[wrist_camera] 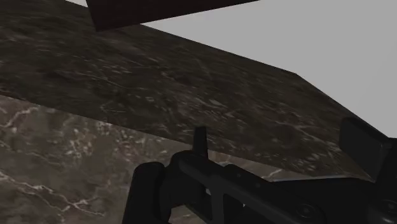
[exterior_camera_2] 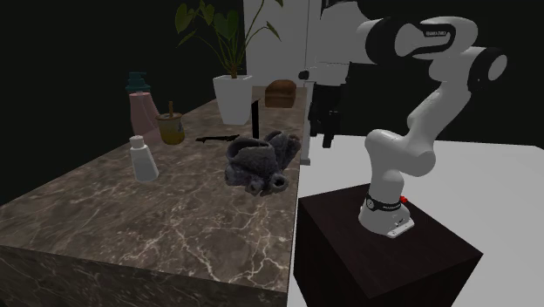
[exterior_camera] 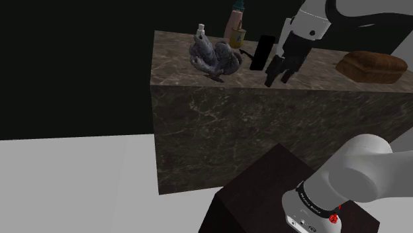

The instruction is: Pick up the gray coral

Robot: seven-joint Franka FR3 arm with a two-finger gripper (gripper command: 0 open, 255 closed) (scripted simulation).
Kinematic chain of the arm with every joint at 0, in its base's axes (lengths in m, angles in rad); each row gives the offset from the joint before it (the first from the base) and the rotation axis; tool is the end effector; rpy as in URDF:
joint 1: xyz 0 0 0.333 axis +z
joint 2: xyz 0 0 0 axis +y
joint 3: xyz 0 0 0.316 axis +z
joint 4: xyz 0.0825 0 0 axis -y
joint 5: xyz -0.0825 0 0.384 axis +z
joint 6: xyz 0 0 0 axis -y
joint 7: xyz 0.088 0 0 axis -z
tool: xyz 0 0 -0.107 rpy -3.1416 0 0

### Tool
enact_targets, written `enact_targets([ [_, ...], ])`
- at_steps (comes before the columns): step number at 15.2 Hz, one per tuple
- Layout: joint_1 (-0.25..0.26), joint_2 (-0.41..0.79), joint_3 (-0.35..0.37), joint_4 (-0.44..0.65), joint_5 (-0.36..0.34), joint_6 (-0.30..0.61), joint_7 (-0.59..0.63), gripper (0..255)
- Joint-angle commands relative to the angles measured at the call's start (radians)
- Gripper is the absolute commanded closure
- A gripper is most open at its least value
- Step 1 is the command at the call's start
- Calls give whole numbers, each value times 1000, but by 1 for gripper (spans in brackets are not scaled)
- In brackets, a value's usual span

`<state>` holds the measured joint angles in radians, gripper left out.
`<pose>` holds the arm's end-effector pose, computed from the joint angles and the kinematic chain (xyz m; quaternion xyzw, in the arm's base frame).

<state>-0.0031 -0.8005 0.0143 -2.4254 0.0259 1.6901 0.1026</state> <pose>0.3133 0.0071 0.5728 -0.9982 0.0488 -0.0321 0.0095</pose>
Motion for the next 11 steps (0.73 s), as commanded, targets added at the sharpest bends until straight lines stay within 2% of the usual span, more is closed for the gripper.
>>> enact_targets([
  [1, 0, 0, 0, 0, 0, 0, 0, 0],
  [11, 126, 413, -4, 463, -54, -93, -343, 0],
])
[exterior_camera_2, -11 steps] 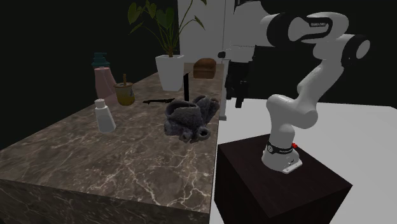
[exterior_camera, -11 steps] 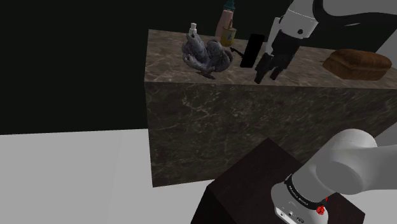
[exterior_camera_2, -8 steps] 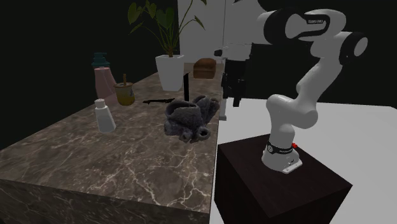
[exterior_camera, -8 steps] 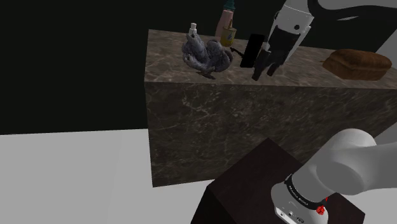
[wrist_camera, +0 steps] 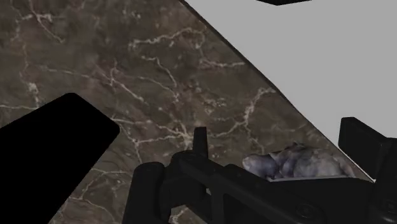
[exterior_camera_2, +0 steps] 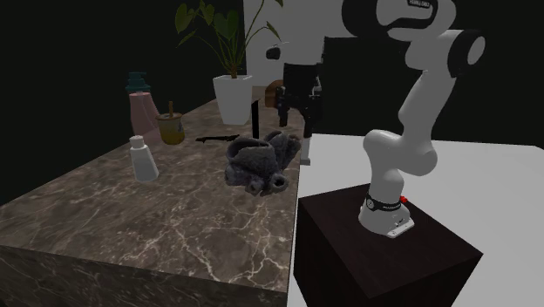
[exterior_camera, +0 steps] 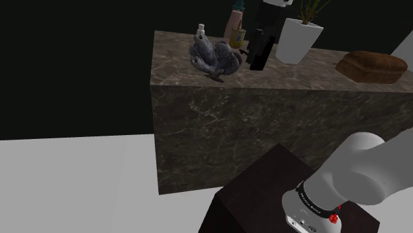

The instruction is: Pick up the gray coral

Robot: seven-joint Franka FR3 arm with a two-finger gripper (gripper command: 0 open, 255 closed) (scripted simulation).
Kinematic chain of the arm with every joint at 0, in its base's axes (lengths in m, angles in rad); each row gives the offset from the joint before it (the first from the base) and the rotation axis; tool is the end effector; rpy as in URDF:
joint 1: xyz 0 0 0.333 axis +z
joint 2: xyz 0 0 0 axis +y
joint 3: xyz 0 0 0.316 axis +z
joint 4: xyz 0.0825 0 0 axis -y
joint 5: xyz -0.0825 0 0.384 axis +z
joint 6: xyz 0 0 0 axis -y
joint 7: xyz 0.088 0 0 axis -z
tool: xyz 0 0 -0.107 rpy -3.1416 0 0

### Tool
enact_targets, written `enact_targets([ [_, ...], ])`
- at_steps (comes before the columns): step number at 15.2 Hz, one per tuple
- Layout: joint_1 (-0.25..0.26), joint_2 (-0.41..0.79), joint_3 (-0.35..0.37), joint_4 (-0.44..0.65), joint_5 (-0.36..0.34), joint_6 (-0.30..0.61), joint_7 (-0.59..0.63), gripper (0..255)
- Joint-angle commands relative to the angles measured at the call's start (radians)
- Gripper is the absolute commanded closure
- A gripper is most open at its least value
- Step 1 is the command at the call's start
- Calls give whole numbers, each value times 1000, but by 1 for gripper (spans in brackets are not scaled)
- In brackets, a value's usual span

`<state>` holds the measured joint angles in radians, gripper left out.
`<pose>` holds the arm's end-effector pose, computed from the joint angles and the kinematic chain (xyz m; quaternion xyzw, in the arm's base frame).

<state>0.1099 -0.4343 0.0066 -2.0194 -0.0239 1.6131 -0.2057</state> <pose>0.4154 0.0467 0.6269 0.9869 0.1604 0.0134 0.0140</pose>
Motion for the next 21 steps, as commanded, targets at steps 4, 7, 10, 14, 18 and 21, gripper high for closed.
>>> enact_targets([
  [4, 55, 198, 25, 261, -22, -83, -163, 0],
  [7, 84, 311, 50, 424, -39, -144, -254, 0],
  [10, 98, 358, 64, 483, -48, -160, -294, 0],
  [14, 97, 337, 63, 403, -46, -101, -291, 0],
  [18, 97, 326, 62, 355, -46, -64, -290, 0],
  [21, 97, 326, 63, 354, -45, -63, -289, 255],
])
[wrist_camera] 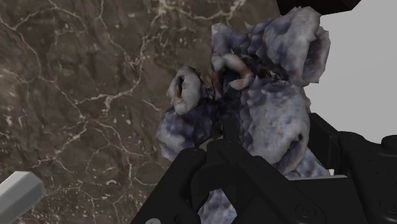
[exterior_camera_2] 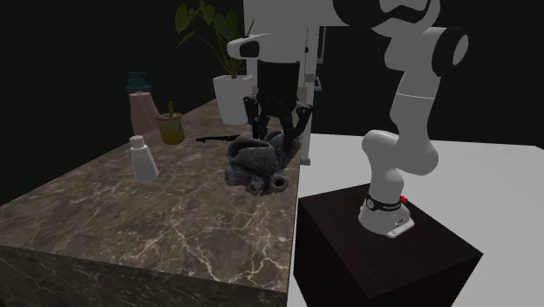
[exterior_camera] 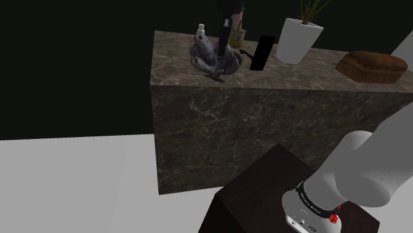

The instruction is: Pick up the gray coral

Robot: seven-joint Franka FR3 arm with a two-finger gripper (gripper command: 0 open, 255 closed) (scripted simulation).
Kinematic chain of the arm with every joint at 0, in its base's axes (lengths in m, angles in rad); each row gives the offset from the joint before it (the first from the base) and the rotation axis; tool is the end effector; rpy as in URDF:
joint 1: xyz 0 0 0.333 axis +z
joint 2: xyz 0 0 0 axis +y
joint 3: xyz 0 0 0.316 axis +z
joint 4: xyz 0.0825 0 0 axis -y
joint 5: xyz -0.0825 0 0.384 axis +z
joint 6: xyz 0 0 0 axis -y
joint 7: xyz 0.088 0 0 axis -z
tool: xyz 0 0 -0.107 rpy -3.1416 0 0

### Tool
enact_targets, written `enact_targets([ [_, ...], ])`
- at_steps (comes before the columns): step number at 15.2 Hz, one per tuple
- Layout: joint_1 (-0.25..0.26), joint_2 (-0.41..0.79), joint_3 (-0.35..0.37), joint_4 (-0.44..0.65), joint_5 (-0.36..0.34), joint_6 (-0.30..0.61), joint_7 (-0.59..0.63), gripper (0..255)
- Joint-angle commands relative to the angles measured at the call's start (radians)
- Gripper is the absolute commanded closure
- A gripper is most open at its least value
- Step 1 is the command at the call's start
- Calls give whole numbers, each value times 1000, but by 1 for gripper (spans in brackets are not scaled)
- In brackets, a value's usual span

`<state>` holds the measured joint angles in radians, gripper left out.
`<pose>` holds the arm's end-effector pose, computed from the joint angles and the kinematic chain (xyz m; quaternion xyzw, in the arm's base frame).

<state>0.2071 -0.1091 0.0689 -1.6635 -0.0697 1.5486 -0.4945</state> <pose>0.4996 0.1358 0.6376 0.9263 0.3747 -0.0072 0.0380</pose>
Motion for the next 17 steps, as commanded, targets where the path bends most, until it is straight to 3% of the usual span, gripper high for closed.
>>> enact_targets([
  [1, 0, 1, 0, -1, 0, 1, 0, 255],
  [7, 0, 1, 0, -1, 0, 0, -1, 255],
  [17, 1, 54, 3, 201, -4, -149, -8, 255],
])
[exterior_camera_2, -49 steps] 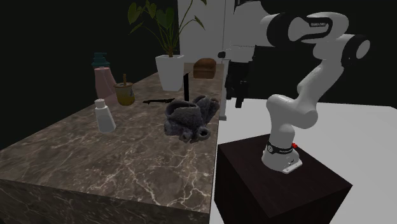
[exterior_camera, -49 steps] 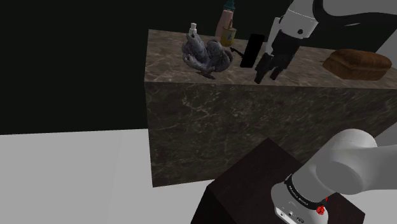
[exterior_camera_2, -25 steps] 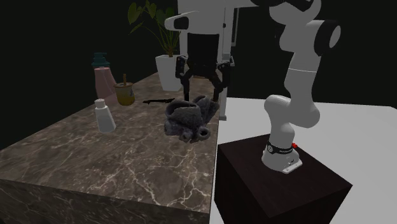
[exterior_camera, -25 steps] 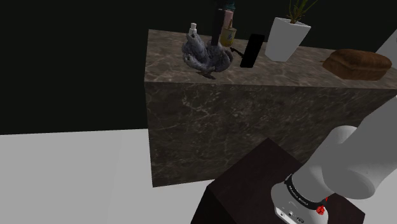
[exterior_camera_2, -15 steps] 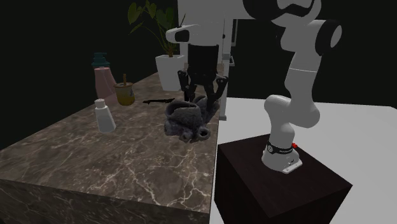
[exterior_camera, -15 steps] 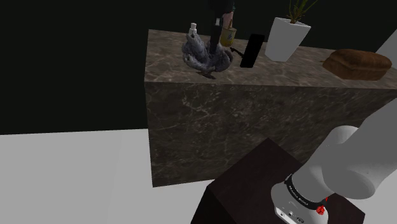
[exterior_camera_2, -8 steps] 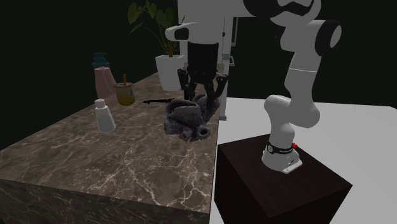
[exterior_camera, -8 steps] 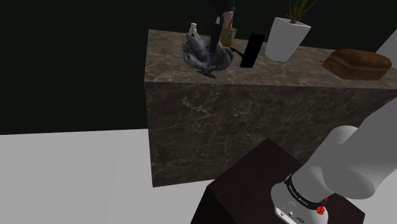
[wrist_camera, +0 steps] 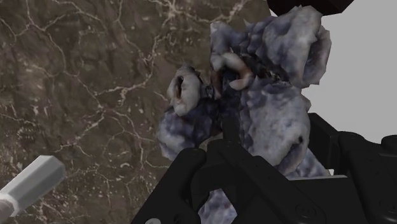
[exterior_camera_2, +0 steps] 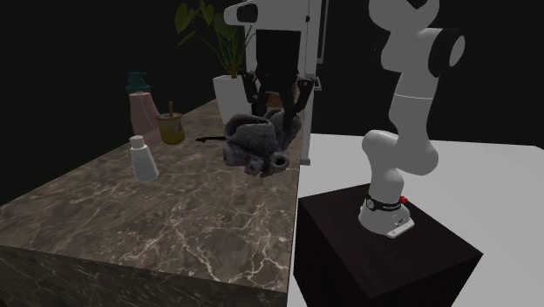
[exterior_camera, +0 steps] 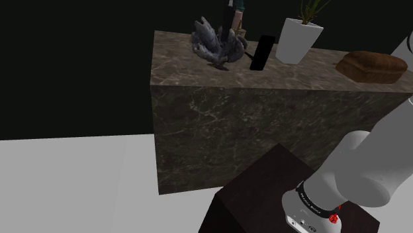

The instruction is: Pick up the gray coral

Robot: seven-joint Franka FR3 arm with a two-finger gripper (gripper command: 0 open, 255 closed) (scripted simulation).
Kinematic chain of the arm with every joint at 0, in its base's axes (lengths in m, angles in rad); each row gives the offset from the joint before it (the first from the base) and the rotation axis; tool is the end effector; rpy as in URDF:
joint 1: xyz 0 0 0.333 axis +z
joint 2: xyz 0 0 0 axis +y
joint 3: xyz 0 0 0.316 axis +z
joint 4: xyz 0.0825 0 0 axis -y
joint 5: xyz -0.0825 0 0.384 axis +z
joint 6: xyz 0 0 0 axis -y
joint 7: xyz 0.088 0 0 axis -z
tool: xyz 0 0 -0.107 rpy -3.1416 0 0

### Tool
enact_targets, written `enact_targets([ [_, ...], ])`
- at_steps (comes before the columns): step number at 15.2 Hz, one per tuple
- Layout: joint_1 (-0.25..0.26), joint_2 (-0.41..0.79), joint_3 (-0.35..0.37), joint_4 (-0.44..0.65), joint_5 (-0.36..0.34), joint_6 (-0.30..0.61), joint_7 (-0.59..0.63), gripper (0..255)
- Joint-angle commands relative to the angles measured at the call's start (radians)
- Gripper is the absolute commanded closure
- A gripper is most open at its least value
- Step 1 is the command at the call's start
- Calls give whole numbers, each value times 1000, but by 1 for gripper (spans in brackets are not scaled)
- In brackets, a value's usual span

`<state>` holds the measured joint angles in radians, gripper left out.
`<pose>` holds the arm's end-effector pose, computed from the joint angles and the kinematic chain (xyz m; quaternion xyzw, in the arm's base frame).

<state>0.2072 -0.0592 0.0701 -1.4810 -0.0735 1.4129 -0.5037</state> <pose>0.5004 0.1348 0.6844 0.9262 0.3751 -0.0088 0.0376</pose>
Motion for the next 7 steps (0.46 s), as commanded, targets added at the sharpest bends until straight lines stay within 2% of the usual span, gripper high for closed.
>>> enact_targets([
  [1, 1, 12, 2, 42, -1, -29, 1, 255],
  [5, 3, 45, 3, 141, -5, -94, -2, 255],
  [7, 3, 47, 3, 145, -5, -97, -2, 255],
])
